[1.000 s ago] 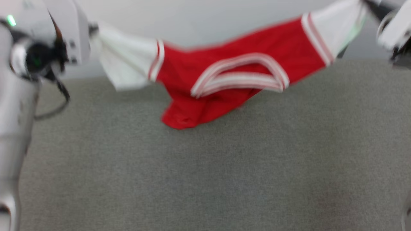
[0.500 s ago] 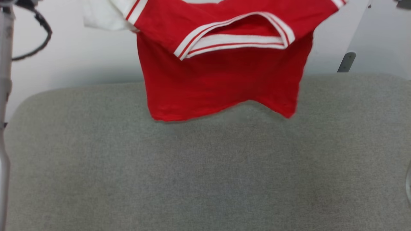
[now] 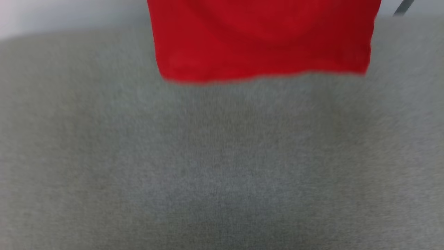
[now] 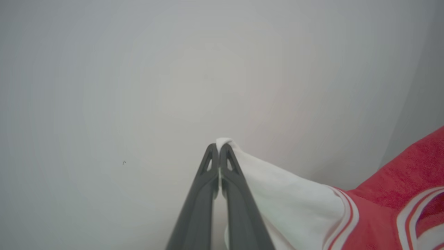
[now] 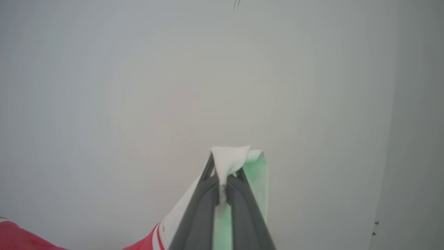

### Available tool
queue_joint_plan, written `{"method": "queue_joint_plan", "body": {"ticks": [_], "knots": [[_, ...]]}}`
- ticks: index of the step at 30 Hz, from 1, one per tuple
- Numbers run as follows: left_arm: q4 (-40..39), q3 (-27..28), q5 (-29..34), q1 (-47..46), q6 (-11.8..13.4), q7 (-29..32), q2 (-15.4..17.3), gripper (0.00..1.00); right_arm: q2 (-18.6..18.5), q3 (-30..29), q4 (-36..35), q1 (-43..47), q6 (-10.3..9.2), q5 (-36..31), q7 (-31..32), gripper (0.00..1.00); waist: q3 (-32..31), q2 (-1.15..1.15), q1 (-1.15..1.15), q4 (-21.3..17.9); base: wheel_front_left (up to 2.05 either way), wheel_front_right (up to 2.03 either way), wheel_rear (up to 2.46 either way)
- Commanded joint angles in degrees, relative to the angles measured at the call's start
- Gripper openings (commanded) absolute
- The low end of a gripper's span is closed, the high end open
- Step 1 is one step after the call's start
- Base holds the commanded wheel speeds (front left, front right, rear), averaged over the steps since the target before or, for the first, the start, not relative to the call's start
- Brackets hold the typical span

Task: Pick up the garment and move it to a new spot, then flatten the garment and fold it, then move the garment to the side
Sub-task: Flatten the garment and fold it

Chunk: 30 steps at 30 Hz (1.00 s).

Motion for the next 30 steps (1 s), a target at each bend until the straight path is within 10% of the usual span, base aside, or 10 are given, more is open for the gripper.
{"method": "queue_joint_plan", "body": {"ticks": [1,6,13,30], "knots": [[1.65,0.66,1.04,-2.85,0.86,-5.92,-1.34,0.00,-0.07,0.74,1.42,-2.59,0.02,-2.26,-6.36,0.00,15.66,0.00,0.00,1.26,0.00,0.00,0.00],[5.40,0.68,4.35,-8.43,1.60,-22.43,-3.87,0.00,-1.24,3.81,5.78,-7.42,0.02,-9.22,-25.07,0.00,21.05,0.00,0.00,2.99,0.00,0.00,0.00],[10.98,-0.80,3.21,-7.84,-0.80,-31.94,-4.45,0.00,-2.32,9.70,12.45,-8.11,0.01,-10.71,-29.67,0.00,24.43,0.00,0.00,5.11,0.00,0.00,0.00],[7.12,-10.63,-13.45,14.54,-1.20,-17.15,0.20,0.00,-8.92,23.30,9.89,10.26,0.01,14.46,-18.35,0.00,11.63,0.00,0.00,5.67,0.00,0.00,0.00]]}}
